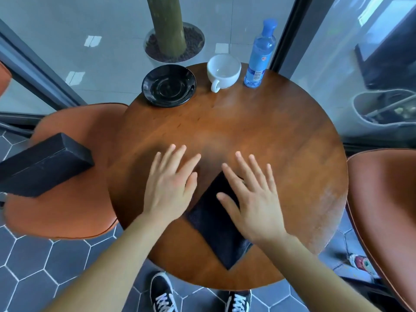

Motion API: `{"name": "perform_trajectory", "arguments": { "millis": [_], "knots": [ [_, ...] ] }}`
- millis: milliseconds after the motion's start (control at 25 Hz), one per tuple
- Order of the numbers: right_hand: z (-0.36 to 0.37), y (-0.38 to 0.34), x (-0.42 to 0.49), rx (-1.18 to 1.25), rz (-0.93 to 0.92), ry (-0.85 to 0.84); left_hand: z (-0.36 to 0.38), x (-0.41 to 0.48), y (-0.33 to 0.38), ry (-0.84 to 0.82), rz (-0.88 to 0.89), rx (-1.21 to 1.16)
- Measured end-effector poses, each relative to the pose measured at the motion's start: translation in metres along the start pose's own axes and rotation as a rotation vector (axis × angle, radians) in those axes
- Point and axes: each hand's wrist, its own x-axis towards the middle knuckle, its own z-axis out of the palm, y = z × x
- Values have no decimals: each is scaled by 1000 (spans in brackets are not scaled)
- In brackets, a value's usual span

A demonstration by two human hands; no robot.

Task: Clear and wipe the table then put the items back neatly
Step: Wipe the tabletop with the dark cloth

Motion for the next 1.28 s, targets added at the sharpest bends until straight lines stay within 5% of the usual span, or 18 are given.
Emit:
{"name": "perform_trajectory", "arguments": {
  "millis": [320, 600, 760, 1000, 1280],
  "knots": [
    [29, -5, -33, -149, -88, -188, 26, 23, -16, -123, -47, 186],
    [9, 70, 24, -192, 222, -83, 25, 28, -11, -142, -70, 191],
    [23, 38, 95, -131, 460, -41, 20, 55, 4, -139, -115, 170],
    [17, 52, 37, -196, 68, -106, 33, 62, 7, -73, -113, 167],
    [-4, 131, 66, -201, 235, -48, 34, 63, 8, -93, -124, 173]
  ]
}}
